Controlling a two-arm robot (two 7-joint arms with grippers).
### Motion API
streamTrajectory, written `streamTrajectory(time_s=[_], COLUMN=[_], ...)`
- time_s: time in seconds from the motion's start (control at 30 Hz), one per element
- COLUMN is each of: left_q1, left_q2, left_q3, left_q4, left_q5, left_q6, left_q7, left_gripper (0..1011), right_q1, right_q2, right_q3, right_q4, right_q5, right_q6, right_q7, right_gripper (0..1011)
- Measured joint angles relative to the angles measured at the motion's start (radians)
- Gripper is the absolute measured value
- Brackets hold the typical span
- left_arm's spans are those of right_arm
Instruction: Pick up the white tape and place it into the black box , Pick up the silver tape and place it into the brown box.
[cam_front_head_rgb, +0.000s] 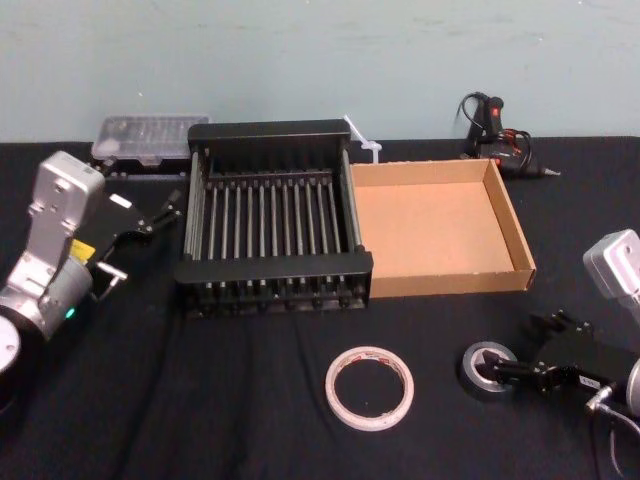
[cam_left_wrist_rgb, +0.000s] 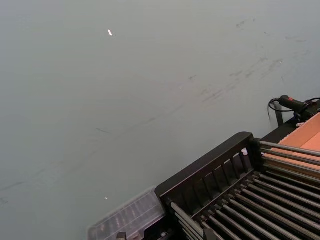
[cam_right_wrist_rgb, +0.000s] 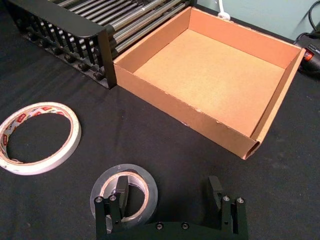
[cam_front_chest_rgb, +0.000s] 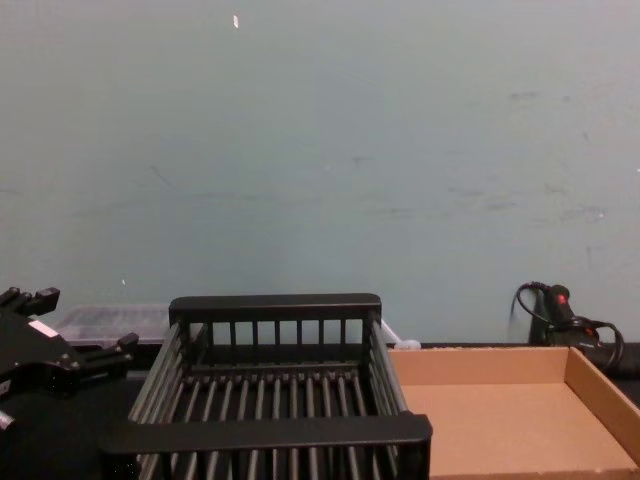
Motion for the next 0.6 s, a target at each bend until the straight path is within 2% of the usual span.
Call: streamTrajectory(time_s=[0.6], left_q1=[0.000], left_q2=[0.000], left_q3=[0.000], left_q4=[0.000], left_q5=[0.000], left_q6=[0.000], left_q7=[0.000], left_gripper=[1001], right_q1=[0.000], right_q2=[-0.028], right_q3=[0.012], right_q4=[0.017], right_q5=[-0.030], right_q6=[0.026], right_q7=[0.032], right_gripper=[1002])
